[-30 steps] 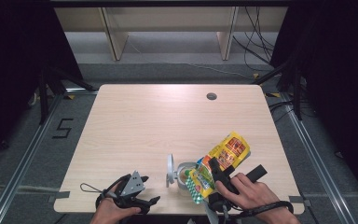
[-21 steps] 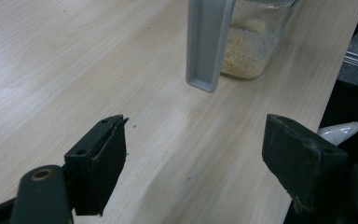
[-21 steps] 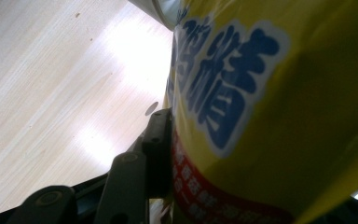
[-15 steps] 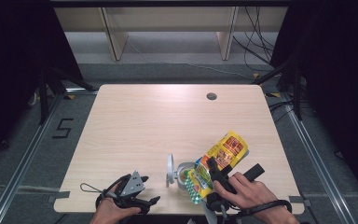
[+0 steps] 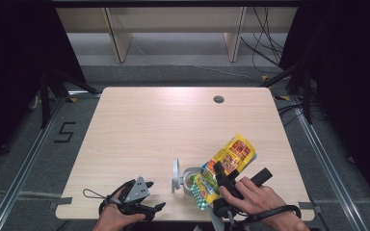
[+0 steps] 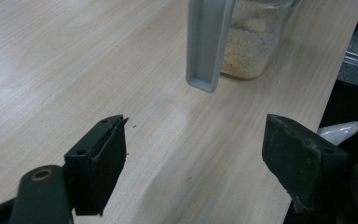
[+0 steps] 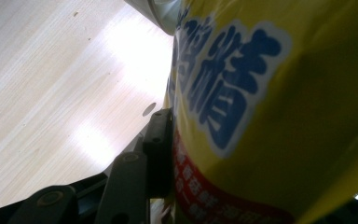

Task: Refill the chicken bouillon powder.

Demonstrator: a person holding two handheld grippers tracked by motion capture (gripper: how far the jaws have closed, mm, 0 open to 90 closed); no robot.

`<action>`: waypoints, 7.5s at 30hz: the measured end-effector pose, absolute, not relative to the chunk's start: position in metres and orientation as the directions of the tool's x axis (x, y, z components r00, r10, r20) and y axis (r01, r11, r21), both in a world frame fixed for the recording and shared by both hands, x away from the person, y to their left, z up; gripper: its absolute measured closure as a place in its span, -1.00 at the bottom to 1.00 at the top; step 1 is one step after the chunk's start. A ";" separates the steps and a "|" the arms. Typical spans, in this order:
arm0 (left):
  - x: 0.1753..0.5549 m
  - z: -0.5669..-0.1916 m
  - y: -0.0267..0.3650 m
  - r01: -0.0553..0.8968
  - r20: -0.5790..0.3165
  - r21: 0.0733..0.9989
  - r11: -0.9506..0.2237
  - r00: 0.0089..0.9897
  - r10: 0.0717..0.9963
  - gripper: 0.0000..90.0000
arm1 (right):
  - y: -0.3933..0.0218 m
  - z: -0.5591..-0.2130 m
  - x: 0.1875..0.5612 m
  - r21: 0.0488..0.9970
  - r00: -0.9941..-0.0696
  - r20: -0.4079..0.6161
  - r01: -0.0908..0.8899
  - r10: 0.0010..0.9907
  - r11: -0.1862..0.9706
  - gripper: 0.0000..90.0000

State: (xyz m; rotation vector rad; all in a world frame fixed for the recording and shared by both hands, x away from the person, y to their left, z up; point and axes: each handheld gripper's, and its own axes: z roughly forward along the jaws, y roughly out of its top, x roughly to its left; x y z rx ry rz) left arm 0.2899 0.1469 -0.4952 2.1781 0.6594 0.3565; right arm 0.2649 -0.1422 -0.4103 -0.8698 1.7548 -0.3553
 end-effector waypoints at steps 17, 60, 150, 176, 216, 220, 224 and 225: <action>0.290 -0.495 0.146 0.338 0.026 0.778 -0.530 0.825 0.565 -0.52 | -0.142 -0.413 0.267 -0.609 -0.097 -0.712 -0.408 -0.696 0.680 0.42; 0.290 -0.494 0.146 0.346 0.020 0.771 -0.534 0.826 0.564 -0.52 | -0.146 -0.411 0.267 -0.620 -0.093 -0.704 -0.403 -0.704 0.673 0.43; 0.290 -0.495 0.146 0.340 0.014 0.789 -0.511 0.822 0.569 -0.52 | -0.149 -0.405 0.265 -0.640 -0.143 -0.671 -0.386 -0.728 0.665 0.44; 0.291 -0.494 0.147 0.339 0.016 0.783 -0.521 0.828 0.561 -0.52 | -0.151 -0.402 0.266 -0.641 -0.139 -0.672 -0.382 -0.727 0.665 0.44; 0.291 -0.494 0.146 0.337 0.023 0.782 -0.524 0.825 0.564 -0.52 | -0.153 -0.403 0.264 -0.643 -0.139 -0.669 -0.385 -0.730 0.662 0.44; 0.291 -0.494 0.146 0.336 0.024 0.782 -0.525 0.825 0.564 -0.52 | -0.154 -0.402 0.264 -0.641 -0.141 -0.671 -0.382 -0.728 0.665 0.44; 0.291 -0.494 0.146 0.336 0.026 0.781 -0.526 0.825 0.565 -0.52 | -0.155 -0.402 0.264 -0.641 -0.142 -0.672 -0.381 -0.727 0.667 0.44; 0.291 -0.494 0.146 0.336 0.026 0.781 -0.526 0.825 0.565 -0.52 | -0.155 -0.402 0.264 -0.641 -0.142 -0.672 -0.381 -0.727 0.667 0.44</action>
